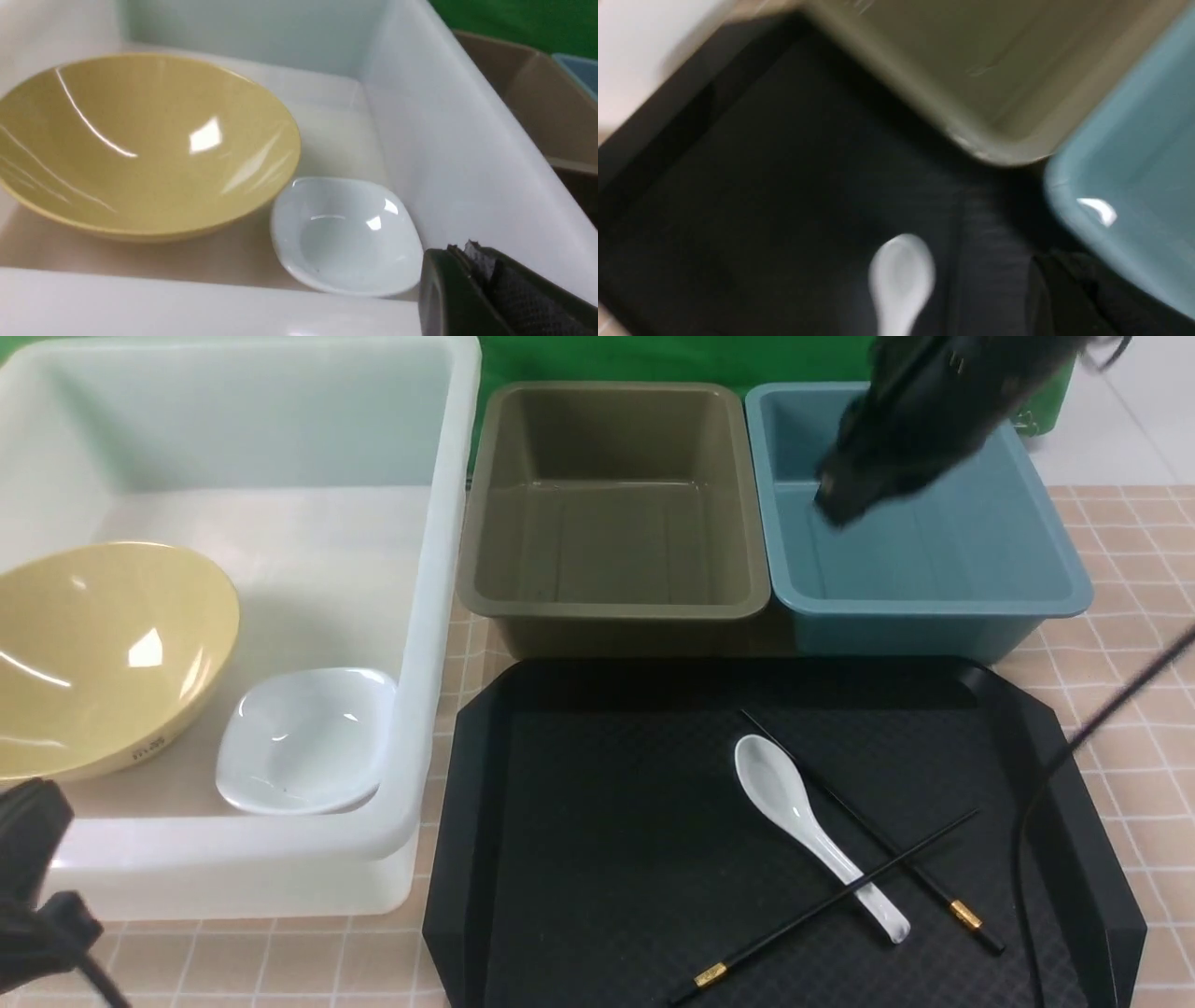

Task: On brown table put chopsticks spoon bowls plates into blue grey white boxes.
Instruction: 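Grasp the chopsticks with the right gripper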

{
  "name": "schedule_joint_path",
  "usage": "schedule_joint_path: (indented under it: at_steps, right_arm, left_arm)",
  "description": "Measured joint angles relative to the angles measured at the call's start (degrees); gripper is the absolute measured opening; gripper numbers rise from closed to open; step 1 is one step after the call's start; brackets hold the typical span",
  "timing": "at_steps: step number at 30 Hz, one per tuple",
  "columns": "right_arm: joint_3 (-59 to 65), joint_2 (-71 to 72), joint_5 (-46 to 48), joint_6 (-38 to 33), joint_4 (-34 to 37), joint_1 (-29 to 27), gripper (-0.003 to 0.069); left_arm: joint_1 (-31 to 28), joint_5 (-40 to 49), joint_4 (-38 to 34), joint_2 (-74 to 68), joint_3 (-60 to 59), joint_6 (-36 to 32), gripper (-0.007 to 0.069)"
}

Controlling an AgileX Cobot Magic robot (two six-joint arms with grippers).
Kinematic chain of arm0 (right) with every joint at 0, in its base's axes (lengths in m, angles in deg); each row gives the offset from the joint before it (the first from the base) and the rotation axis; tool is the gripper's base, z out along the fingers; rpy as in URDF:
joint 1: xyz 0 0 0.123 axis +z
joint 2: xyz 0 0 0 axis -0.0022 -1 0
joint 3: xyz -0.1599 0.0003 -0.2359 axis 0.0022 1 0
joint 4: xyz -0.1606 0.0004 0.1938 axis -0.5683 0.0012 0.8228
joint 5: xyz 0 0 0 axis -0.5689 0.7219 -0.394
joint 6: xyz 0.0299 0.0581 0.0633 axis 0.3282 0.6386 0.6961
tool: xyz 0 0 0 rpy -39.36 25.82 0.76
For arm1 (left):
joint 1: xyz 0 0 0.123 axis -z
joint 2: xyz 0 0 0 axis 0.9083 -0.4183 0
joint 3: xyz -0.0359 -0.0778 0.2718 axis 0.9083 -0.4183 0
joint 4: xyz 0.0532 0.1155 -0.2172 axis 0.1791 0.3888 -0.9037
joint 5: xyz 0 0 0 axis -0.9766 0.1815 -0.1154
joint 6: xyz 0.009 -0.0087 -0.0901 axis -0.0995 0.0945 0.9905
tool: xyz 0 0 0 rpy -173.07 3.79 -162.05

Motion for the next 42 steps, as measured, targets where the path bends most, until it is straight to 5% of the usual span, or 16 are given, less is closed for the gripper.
schedule_joint_path:
  at_steps: [5,11,15,24,29,33,39,42]
  right_arm:
    - [15.82,7.95,-8.07,-2.54,0.16,5.45,0.0044]
    - [35.48,13.03,-11.43,-19.98,0.45,15.39,0.0044]
    - [40.47,11.22,-17.94,-23.65,0.92,18.09,0.0067]
    - [40.91,3.68,-23.39,-28.83,1.28,18.61,0.0344]
    - [40.71,0.49,-26.23,-31.44,1.68,18.61,0.0392]
    - [40.85,-0.93,-26.49,-31.57,1.5,18.61,0.0324]
    - [40.9,-0.93,-26.93,-31.61,1.5,18.61,0.0108]
    - [40.9,-0.68,-29.56,-31.61,1.56,18.61,0.0086]
  left_arm:
    - [0.0,2.45,-5.49,-6.22,1.92,-5.86,-0.0006]
    - [0.0,1.01,-20.67,-14.34,2.94,-18.77,-0.0006]
    - [0.0,0.14,-29.34,-17.0,3.16,-27.17,-0.0006]
    - [0.05,-0.16,-36.45,-17.61,3.16,-37.66,-0.0006]
    - [0.05,-0.2,-36.57,-17.64,3.16,-38.09,-0.0006]
    - [0.05,-0.2,-36.57,-17.64,3.16,-38.45,-0.0006]
    - [0.05,-0.2,-36.57,-17.64,3.16,-38.51,-0.0006]
    - [0.05,-0.2,-36.57,-17.64,3.16,-38.51,-0.0006]
